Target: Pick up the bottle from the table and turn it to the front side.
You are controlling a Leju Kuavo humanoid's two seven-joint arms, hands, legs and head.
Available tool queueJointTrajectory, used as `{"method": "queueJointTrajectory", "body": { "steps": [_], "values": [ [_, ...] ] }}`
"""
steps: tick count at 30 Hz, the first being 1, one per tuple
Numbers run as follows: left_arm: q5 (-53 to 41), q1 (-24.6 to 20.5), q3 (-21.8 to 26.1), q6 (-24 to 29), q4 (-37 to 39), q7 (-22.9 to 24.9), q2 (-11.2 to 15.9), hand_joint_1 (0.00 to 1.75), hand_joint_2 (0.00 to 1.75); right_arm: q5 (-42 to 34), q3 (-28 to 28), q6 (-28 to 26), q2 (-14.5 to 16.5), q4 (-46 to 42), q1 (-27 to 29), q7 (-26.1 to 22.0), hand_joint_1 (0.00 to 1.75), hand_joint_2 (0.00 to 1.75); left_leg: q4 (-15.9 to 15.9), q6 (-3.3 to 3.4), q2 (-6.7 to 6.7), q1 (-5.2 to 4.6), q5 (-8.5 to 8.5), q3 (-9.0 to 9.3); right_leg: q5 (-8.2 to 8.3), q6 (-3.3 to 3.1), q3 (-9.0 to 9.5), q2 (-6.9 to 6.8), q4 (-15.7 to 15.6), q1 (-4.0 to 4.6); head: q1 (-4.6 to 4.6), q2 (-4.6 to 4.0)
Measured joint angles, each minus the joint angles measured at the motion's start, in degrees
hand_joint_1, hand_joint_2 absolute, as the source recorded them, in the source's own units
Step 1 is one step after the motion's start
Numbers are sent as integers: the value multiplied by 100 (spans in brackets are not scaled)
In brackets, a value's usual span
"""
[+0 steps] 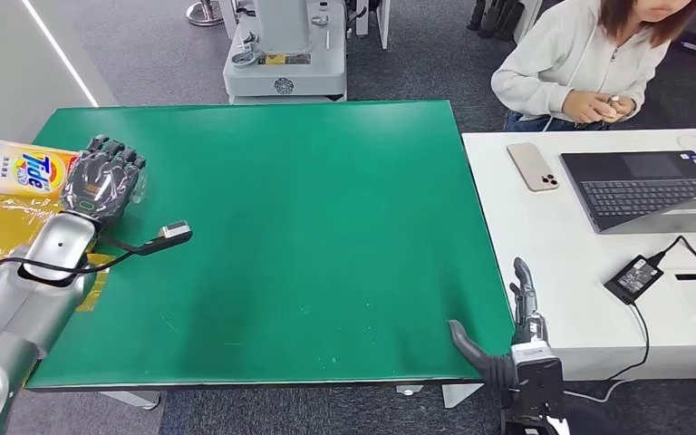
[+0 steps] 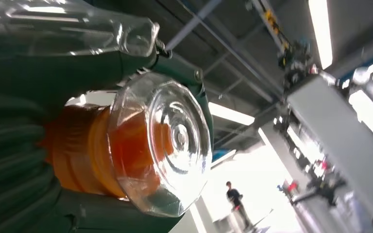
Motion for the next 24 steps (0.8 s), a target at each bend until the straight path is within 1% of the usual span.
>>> {"method": "queueJointTrajectory", "body": {
  "steps": [3,5,7,9,12,15,20,24],
  "values": [
    [21,635,388,-109,-430,-195,359,175,175,-18,-103,66,74,-7,23,22,0,175,-4,-6,23,-1,-4,9,-2,-4,-5,25,0,-1,-3,0],
    [49,1132,712,-139,-696,-305,519,175,175,-1,-205,98,132,-42,57,52,0,175,-4,-7,24,0,-5,8,-6,-8,-9,25,-1,0,-1,0],
    [37,1577,1029,-133,-873,-427,588,175,175,61,-312,165,202,-100,107,70,0,175,-4,-7,17,0,-5,5,-9,-11,-13,18,-1,0,-2,0],
    [21,1935,1285,-157,-951,-588,553,175,175,165,-399,242,282,-157,153,69,0,175,-4,-7,10,0,-5,3,-11,-11,-14,10,-2,0,-1,0],
    [24,2261,1466,-273,-943,-814,337,175,175,296,-483,289,388,-228,187,79,0,175,-3,-6,-3,-1,-5,-4,-11,-10,-12,-6,-4,-1,0,0],
    [4,2346,1468,-271,-729,-851,31,175,175,360,-520,297,448,-278,188,117,0,175,2,-6,-12,-1,-4,-8,-8,-11,-8,-16,-4,-1,1,0],
    [20,2302,1448,-210,-266,-997,-397,175,175,411,-525,301,489,-317,192,138,0,175,9,-6,-12,-1,-1,-7,0,-13,-9,-16,-4,-1,1,0],
    [90,2060,1430,-19,170,-1150,-791,175,175,444,-523,289,491,-330,180,137,0,175,11,-6,-32,-1,0,-9,0,-13,-2,-37,-4,-1,0,0]
  ]
}}
